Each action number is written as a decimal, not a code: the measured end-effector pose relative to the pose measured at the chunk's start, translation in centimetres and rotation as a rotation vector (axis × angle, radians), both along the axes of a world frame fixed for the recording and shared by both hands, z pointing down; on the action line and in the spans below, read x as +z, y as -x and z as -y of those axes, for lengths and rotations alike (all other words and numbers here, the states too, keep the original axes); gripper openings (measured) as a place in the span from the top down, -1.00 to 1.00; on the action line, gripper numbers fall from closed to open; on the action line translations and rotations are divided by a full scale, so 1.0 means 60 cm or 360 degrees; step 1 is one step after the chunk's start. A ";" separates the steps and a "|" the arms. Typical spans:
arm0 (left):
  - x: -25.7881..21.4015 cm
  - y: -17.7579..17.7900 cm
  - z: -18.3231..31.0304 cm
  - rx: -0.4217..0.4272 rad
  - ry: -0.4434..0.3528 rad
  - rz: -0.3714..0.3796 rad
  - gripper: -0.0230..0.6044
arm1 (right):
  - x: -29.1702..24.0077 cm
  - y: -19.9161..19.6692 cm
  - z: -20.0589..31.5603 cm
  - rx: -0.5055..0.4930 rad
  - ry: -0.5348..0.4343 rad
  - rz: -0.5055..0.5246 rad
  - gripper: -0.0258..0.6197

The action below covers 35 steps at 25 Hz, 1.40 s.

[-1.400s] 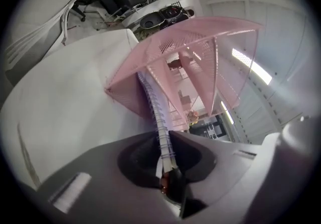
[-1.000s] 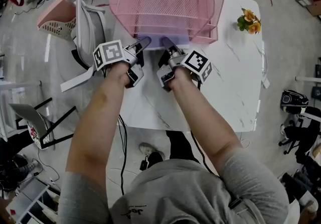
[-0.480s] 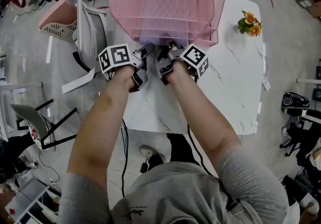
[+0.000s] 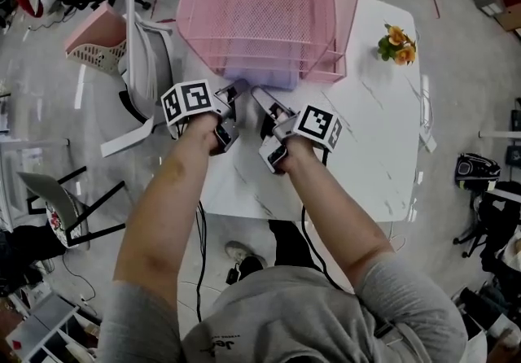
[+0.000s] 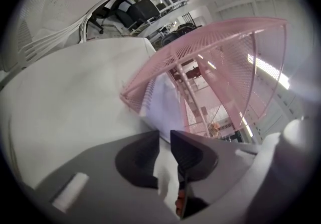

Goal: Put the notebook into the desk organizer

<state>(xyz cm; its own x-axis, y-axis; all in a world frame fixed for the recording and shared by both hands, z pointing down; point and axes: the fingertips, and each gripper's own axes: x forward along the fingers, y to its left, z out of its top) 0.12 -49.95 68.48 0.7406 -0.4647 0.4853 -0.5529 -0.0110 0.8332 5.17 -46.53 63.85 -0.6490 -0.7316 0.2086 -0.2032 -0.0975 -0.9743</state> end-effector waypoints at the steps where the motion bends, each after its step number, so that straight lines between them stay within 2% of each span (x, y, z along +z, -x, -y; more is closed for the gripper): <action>1: 0.000 0.000 -0.003 0.0009 0.0007 0.0007 0.52 | -0.010 0.004 -0.017 -0.0041 -0.0028 -0.0012 0.20; 4: -0.009 0.000 -0.021 0.0043 0.0021 0.0020 0.52 | -0.045 0.016 -0.053 -0.0201 -0.0183 -0.0102 0.20; 6: -0.026 0.003 -0.043 0.0075 -0.0013 0.0029 0.52 | -0.070 0.023 -0.068 -0.0327 -0.0315 -0.0203 0.21; 10: -0.099 0.019 -0.100 0.0113 -0.0222 0.0033 0.52 | -0.132 0.031 -0.080 -0.0536 -0.0596 -0.0374 0.21; 13: -0.163 0.054 -0.154 0.0068 -0.0385 0.0067 0.52 | -0.182 0.052 -0.095 -0.0719 -0.0822 -0.0455 0.21; 16: -0.234 0.121 -0.214 -0.0072 -0.0594 0.0182 0.52 | -0.228 0.081 -0.126 -0.0902 -0.0984 -0.0490 0.21; 19: -0.302 0.199 -0.295 -0.0228 -0.0804 0.0375 0.53 | -0.287 0.130 -0.165 -0.1075 -0.1156 -0.0458 0.22; 23: -0.370 0.290 -0.432 -0.0415 -0.0983 0.0611 0.60 | -0.359 0.212 -0.237 -0.1299 -0.1408 -0.0406 0.35; 25: -0.397 0.336 -0.506 -0.0543 -0.1033 0.0742 0.64 | -0.383 0.262 -0.278 -0.1426 -0.1514 -0.0359 0.49; 29: -0.453 0.427 -0.671 -0.0882 -0.1063 0.0991 0.74 | -0.422 0.382 -0.384 -0.1740 -0.1698 -0.0213 0.70; 35: -0.494 0.491 -0.919 -0.1215 -0.1048 0.1245 0.74 | -0.456 0.506 -0.591 -0.2087 -0.1883 -0.0059 0.91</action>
<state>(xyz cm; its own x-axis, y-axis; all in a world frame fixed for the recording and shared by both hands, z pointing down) -29.31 5.20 38.81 -0.1976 -0.9625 0.1859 -0.9402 0.2398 0.2420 -25.20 -11.07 36.51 -0.8860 0.4628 0.0285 0.4166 0.8215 -0.3893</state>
